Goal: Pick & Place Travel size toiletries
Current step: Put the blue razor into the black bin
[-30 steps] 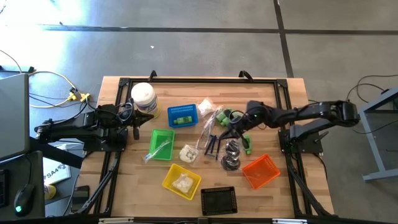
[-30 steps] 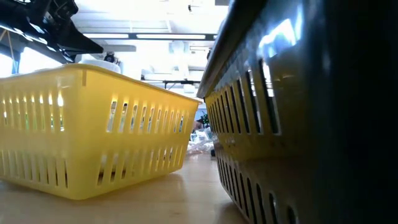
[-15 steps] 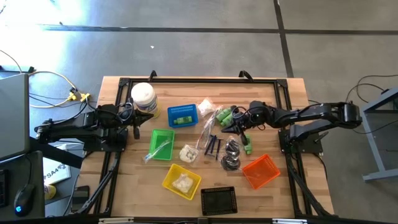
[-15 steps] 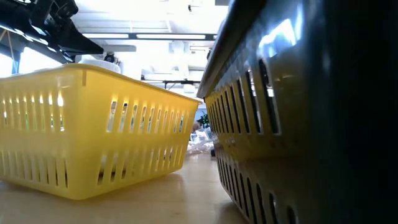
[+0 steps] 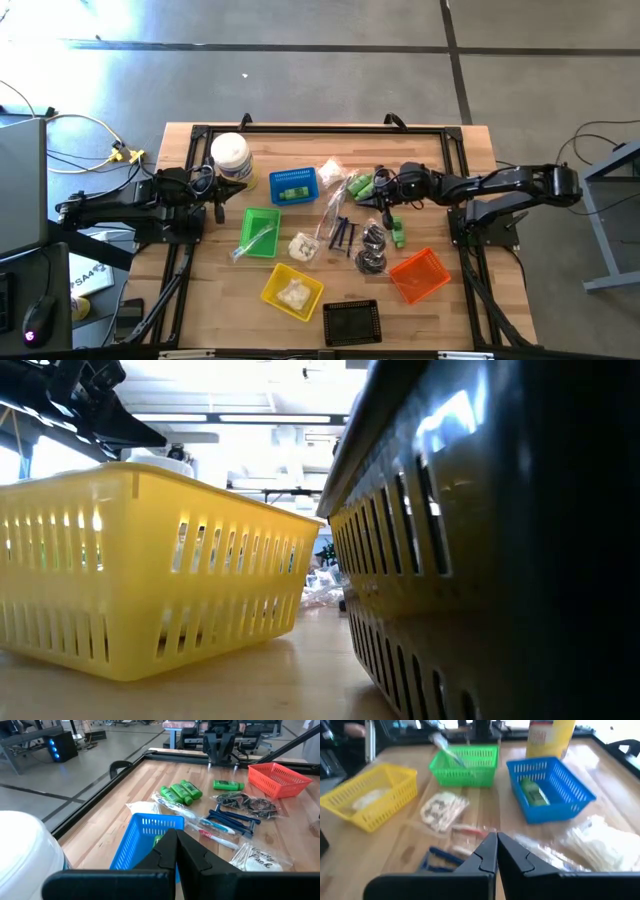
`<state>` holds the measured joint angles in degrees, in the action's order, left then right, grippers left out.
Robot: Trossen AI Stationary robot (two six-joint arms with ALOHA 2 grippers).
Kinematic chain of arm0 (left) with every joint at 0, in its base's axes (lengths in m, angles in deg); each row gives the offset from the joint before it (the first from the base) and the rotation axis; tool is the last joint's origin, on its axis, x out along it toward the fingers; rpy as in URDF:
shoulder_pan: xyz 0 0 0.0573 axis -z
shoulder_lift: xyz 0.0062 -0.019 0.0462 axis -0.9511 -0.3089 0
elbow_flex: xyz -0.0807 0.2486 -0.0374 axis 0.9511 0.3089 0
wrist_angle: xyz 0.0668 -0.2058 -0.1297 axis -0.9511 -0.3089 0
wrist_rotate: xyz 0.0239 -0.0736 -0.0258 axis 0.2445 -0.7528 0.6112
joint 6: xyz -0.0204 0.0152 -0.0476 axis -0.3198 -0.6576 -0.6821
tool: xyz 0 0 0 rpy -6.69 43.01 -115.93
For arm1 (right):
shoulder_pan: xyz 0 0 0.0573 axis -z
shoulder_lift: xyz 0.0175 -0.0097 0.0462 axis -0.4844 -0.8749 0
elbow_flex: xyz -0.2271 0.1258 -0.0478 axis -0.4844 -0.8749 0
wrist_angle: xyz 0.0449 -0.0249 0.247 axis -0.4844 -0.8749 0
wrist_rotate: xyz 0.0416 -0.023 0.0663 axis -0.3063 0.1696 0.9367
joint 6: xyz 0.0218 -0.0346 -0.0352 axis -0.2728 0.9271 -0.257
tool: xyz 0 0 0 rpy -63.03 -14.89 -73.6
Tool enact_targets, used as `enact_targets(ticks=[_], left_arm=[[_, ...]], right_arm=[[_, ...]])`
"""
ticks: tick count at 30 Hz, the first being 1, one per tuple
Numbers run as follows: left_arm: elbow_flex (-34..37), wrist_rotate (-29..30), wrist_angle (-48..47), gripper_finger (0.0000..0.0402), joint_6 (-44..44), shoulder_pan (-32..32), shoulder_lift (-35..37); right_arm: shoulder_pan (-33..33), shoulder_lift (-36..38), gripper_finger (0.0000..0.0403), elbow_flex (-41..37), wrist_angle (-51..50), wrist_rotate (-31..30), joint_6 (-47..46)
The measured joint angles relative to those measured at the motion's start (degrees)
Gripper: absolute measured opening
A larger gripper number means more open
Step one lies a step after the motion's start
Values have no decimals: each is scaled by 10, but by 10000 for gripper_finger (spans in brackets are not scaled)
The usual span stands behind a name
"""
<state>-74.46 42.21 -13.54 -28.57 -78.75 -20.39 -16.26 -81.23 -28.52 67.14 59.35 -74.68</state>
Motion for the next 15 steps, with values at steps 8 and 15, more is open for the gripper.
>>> enact_targets(ticks=[8,15], left_arm=[[0,0,2,0,0,0,0],[0,0,1,0,0,0,0]], right_arm=[[1,0,3,0,-38,-32,-44],[0,0,3,0,-63,-77,-69]])
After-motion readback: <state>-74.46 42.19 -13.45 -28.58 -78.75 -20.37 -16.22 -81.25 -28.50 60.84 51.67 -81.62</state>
